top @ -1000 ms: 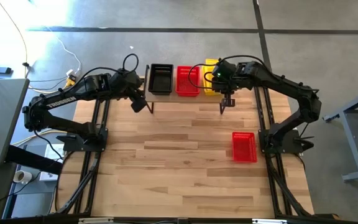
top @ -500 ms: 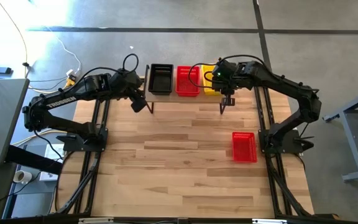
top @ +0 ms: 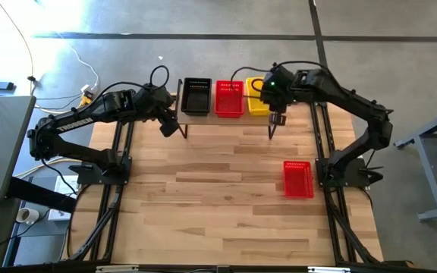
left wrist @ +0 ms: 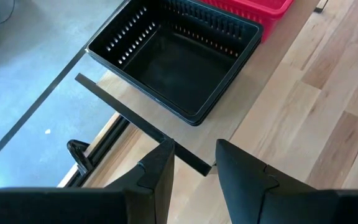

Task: Stack baskets on shelf by color
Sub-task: Stack the red basket on top of the red basket on the shelf

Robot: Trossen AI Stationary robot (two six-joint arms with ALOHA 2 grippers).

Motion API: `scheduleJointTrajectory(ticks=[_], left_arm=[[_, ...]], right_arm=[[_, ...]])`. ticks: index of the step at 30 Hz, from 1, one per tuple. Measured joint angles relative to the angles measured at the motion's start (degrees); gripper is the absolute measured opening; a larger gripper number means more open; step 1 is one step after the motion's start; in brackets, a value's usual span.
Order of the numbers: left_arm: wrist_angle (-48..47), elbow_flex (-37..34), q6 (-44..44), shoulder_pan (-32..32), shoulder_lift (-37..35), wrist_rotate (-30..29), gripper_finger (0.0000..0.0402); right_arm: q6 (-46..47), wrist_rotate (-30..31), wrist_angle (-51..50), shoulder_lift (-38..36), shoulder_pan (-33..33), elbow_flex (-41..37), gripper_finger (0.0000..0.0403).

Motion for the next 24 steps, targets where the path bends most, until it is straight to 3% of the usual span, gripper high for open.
scheduleJointTrajectory(ticks=[6,13,24], left_arm=[[0.02,0.00,0.66,0.00,0.00,-0.08,0.0110],[0.04,0.00,3.08,0.00,0.00,0.38,0.0110],[0.02,0.00,7.21,-0.13,0.00,9.73,0.0110]], right_arm=[[15.43,-2.08,-7.31,-0.03,0.00,4.42,0.0114],[31.12,-6.73,-10.38,-0.83,2.61,1.92,0.0115],[50.16,-3.93,-16.48,-1.33,13.69,-3.86,0.0115]])
